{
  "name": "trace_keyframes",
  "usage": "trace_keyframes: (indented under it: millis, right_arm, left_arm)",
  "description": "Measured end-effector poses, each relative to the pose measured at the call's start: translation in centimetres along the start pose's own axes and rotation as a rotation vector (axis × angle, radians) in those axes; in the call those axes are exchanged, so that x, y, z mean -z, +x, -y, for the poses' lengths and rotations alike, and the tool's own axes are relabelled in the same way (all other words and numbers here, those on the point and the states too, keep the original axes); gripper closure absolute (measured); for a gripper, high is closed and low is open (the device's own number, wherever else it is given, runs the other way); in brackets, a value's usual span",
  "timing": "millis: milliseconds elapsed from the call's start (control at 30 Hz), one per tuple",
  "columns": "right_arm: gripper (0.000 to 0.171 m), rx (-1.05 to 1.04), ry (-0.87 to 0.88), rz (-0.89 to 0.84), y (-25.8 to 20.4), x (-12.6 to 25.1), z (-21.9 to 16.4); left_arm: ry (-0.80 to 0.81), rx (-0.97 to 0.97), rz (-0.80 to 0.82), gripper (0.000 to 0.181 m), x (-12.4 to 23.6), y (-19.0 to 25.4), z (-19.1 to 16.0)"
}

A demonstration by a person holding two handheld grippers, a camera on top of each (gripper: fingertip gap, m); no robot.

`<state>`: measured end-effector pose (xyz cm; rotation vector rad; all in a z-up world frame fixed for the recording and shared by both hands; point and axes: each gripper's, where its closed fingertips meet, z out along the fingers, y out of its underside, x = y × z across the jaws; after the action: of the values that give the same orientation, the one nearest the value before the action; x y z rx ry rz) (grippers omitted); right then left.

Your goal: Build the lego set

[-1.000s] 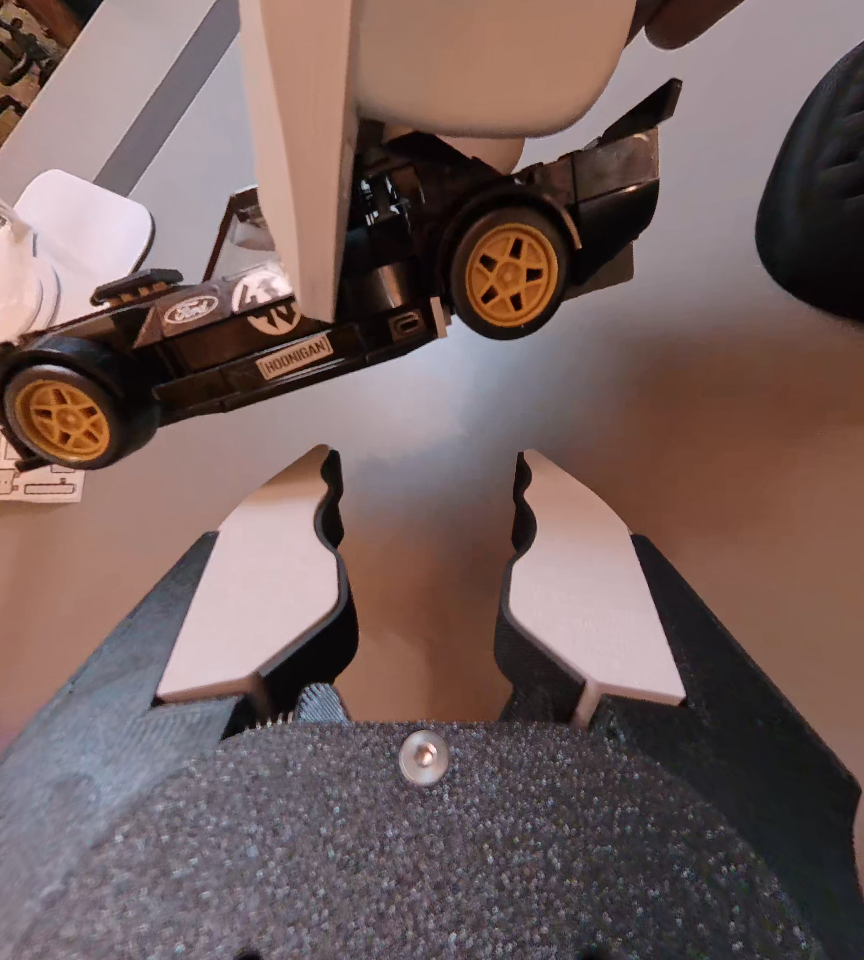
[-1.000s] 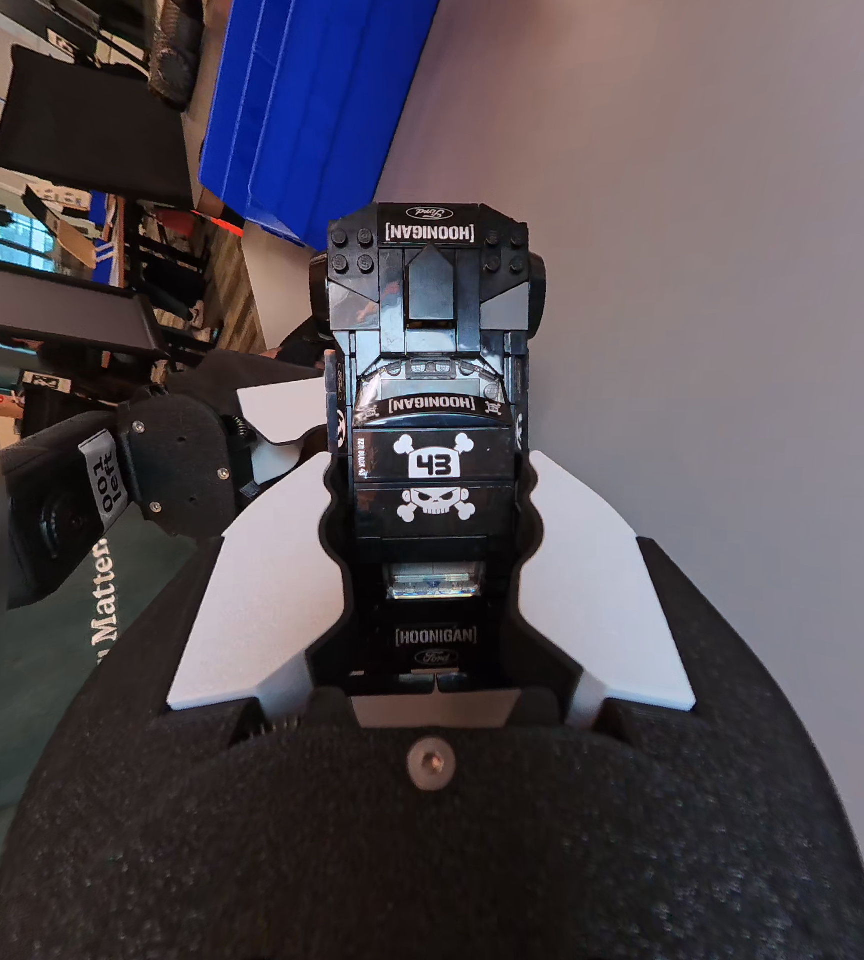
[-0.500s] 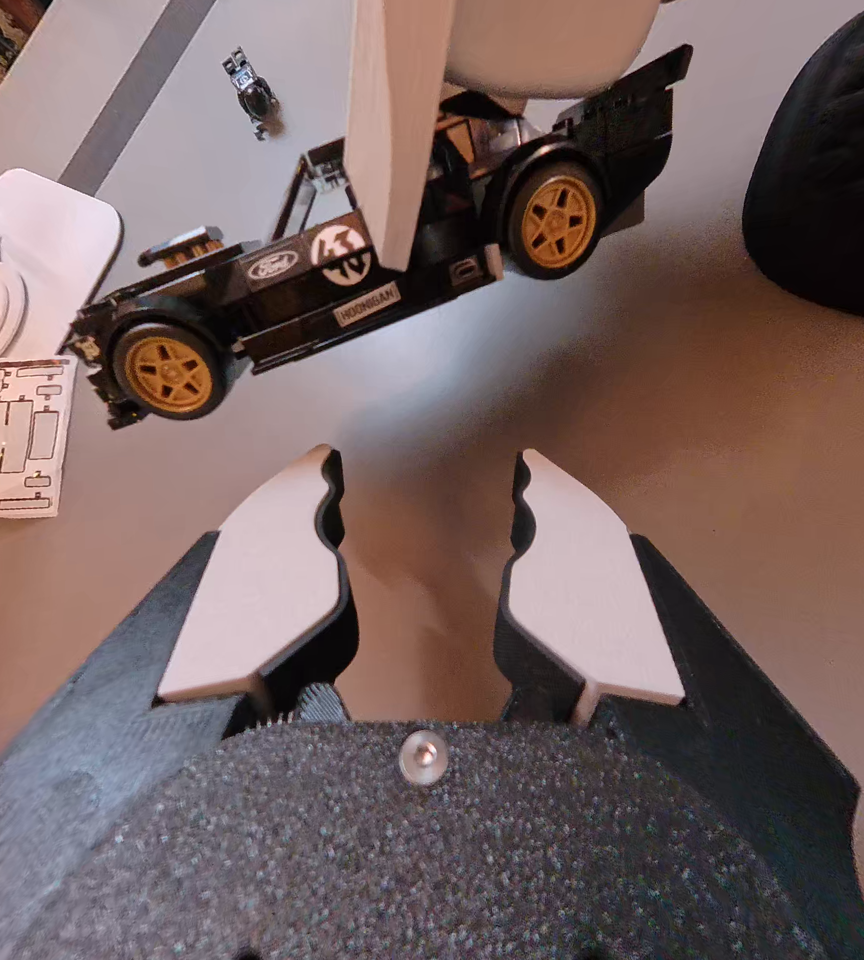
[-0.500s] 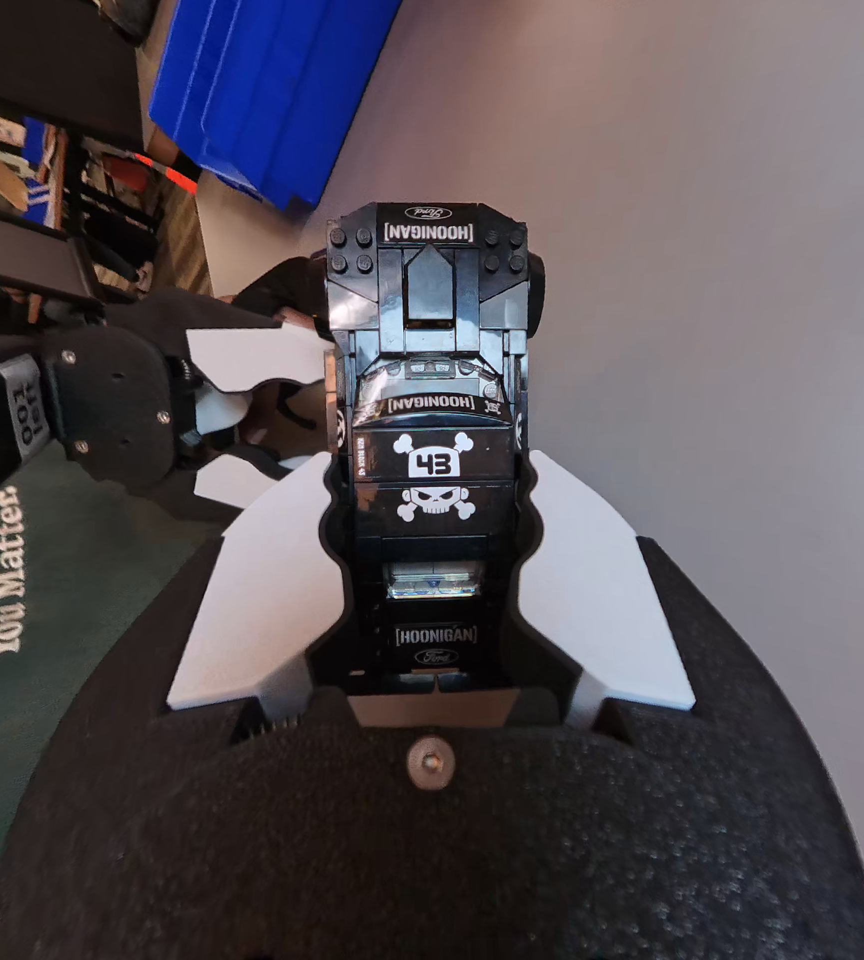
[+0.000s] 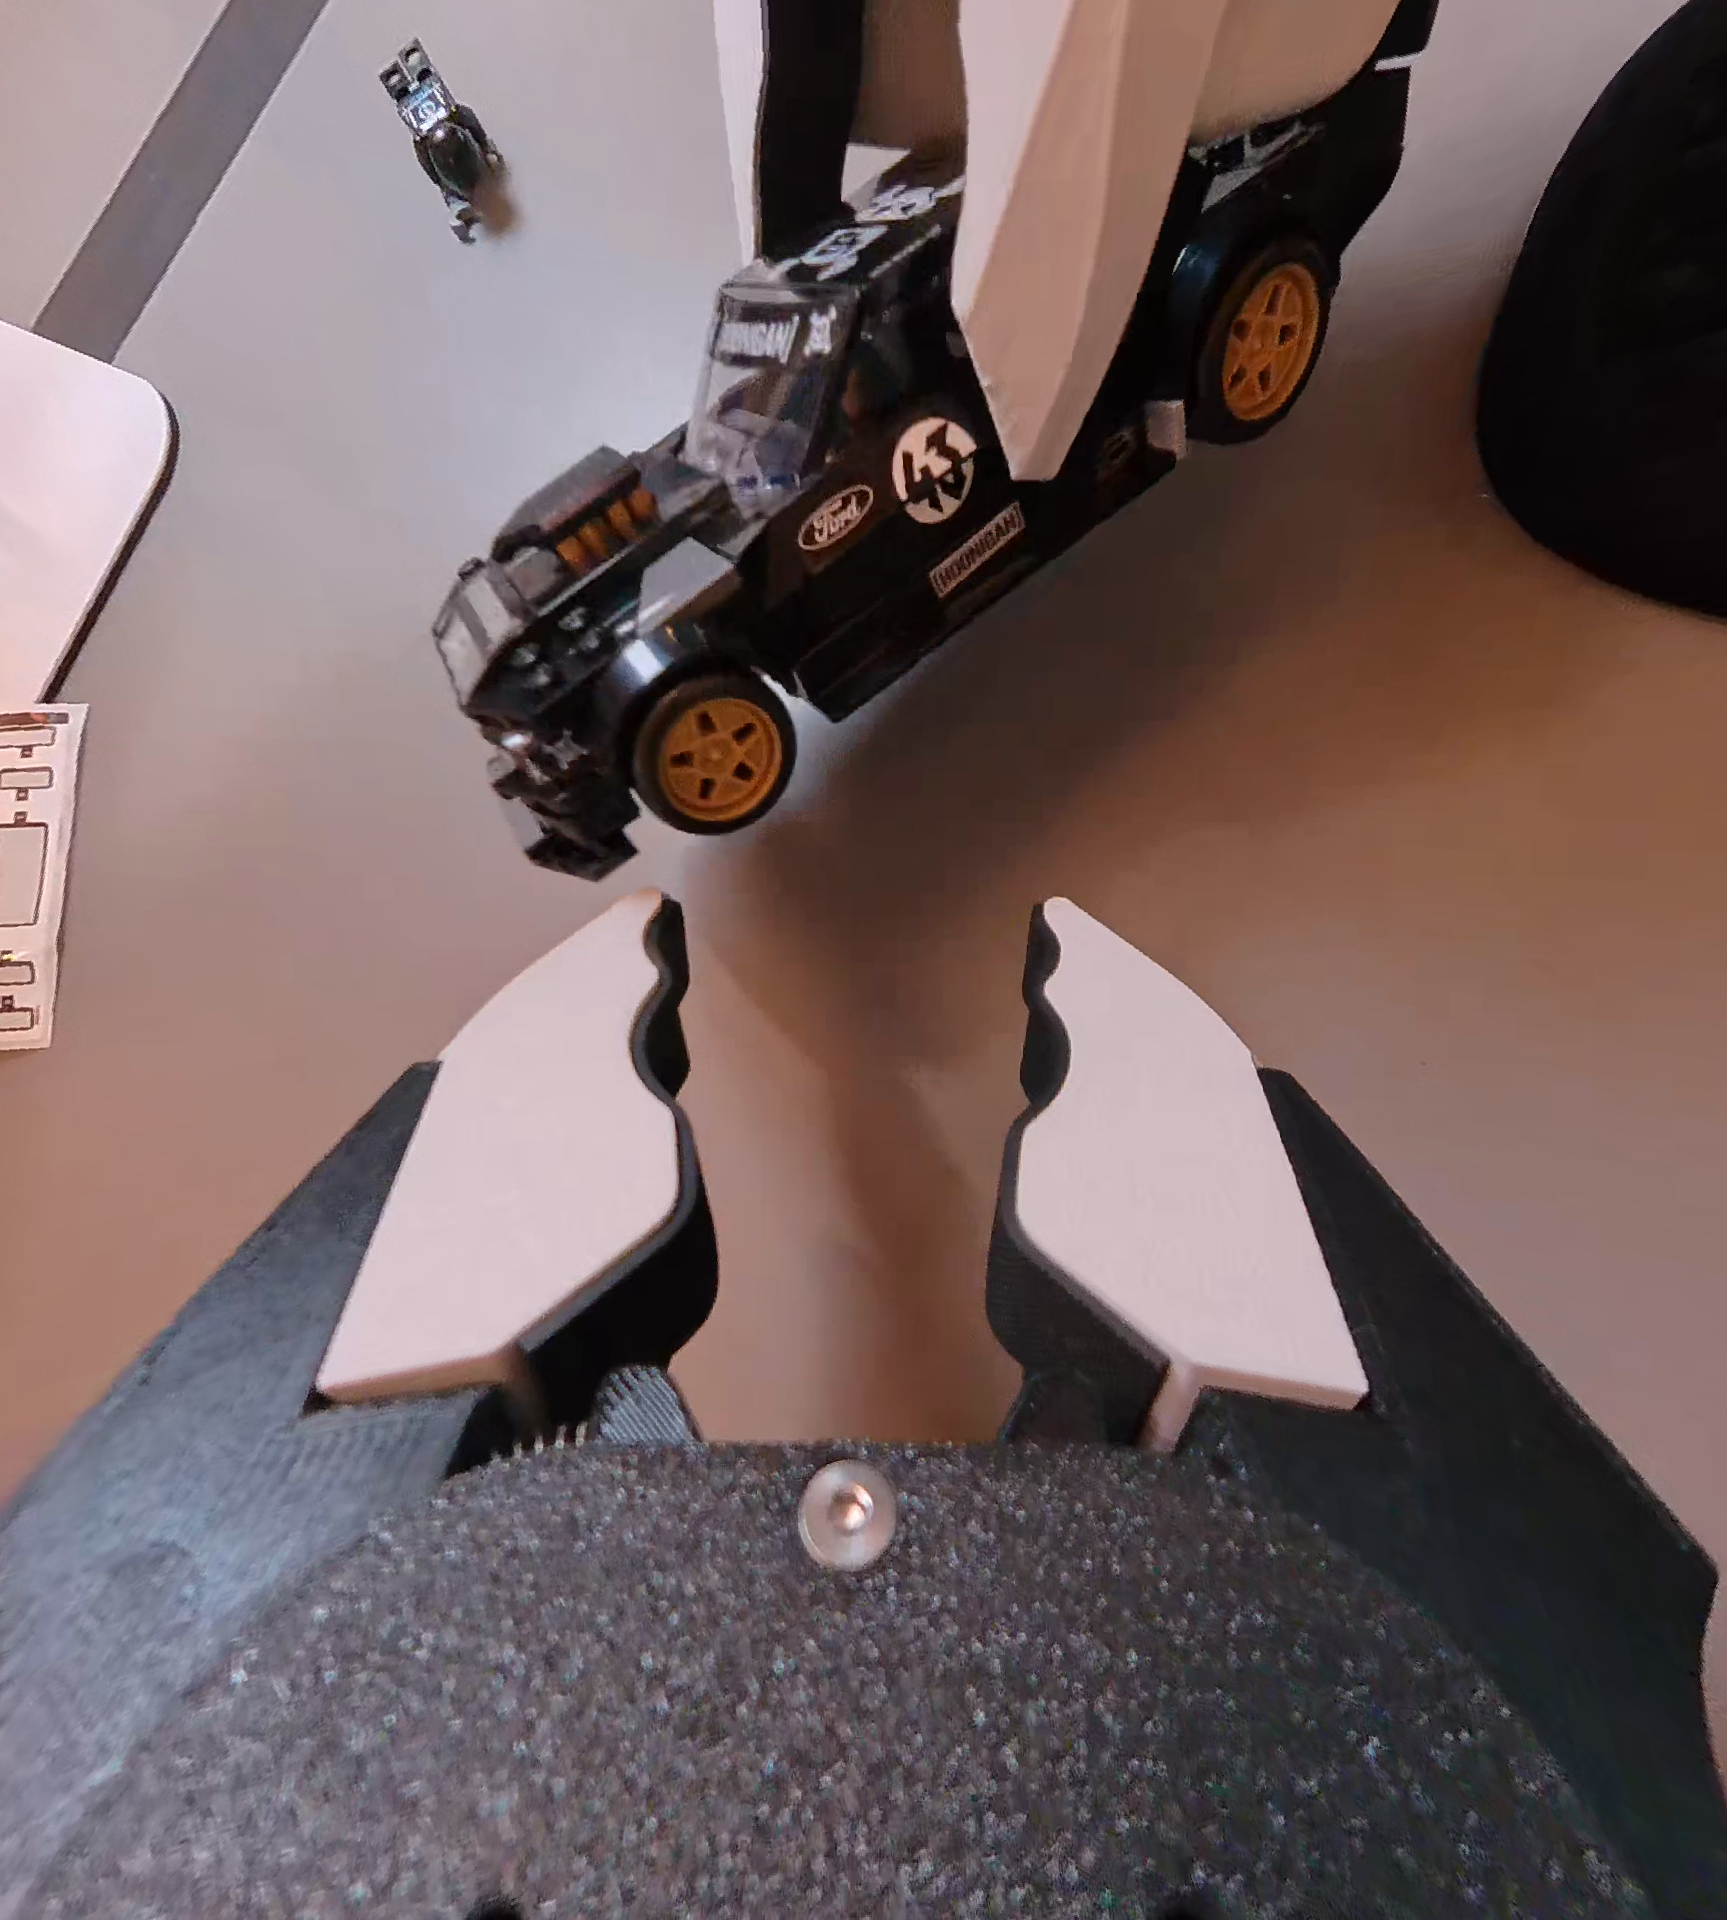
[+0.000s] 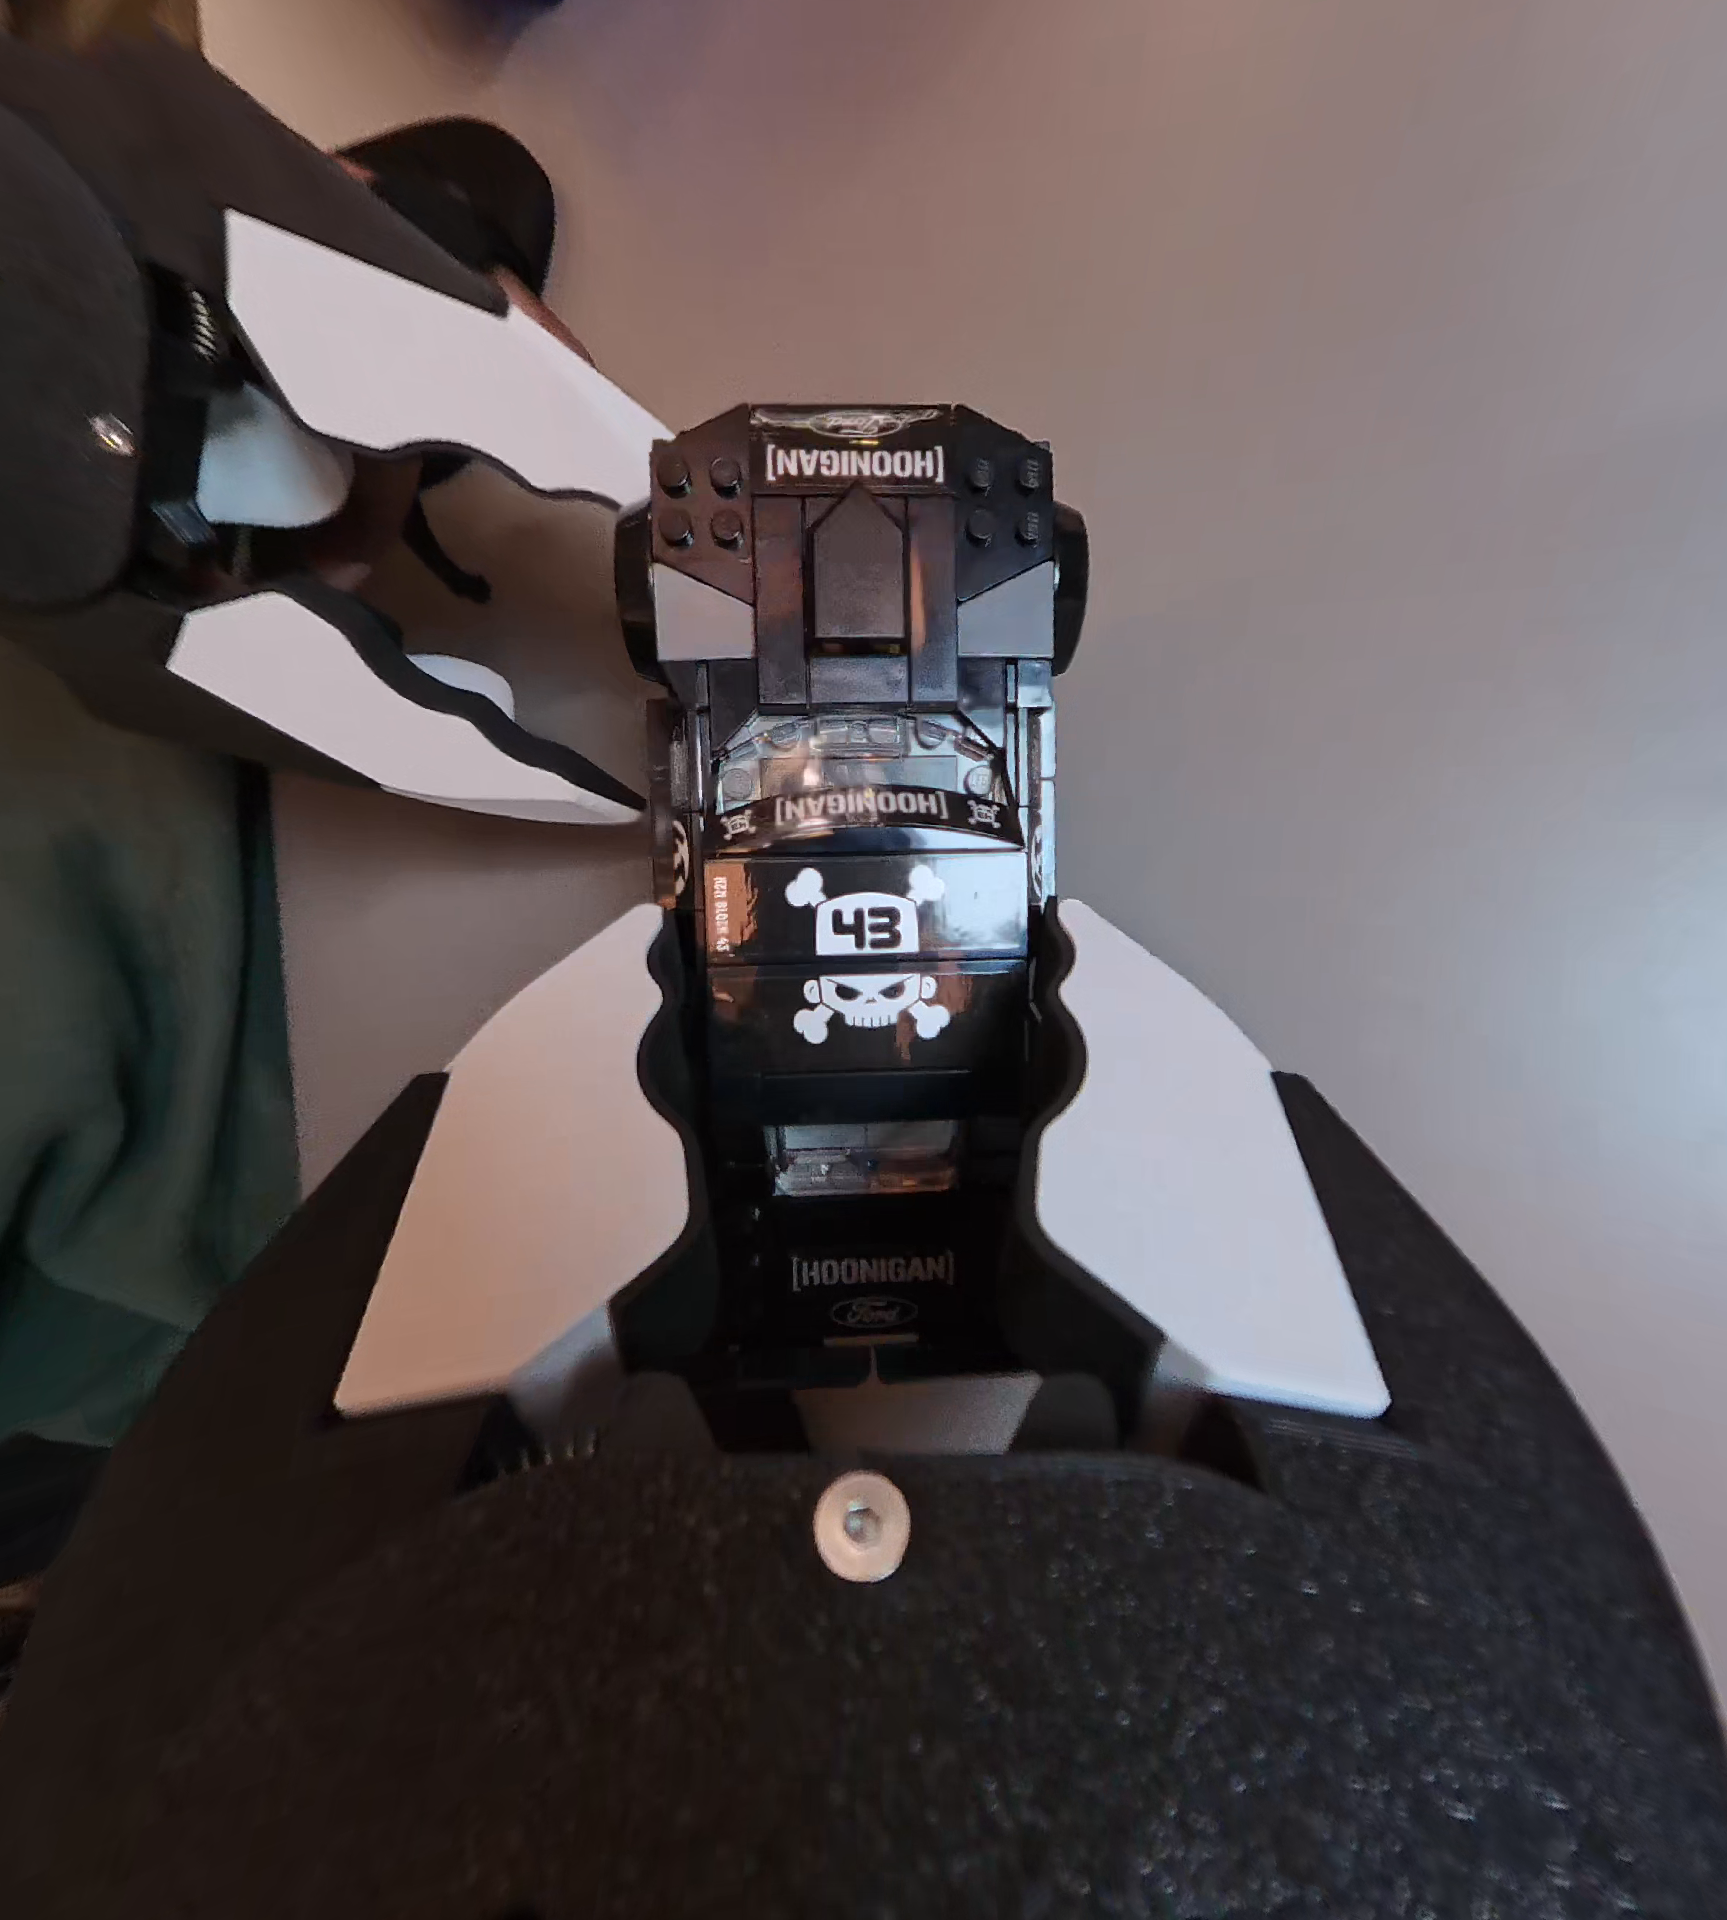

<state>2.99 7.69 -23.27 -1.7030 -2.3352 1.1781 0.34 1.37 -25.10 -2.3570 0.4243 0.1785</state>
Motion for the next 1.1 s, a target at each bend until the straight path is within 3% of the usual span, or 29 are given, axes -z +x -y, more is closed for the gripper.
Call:
trace_keyframes:
  millis: [1100]
  right_arm:
    - [0.106, 0.365, -0.273, -0.403, 4.3, -0.1, -3.2]
  left_arm:
    - [-0.039, -0.005, -0.023, 0.119, -0.7, 0.5, -0.9]
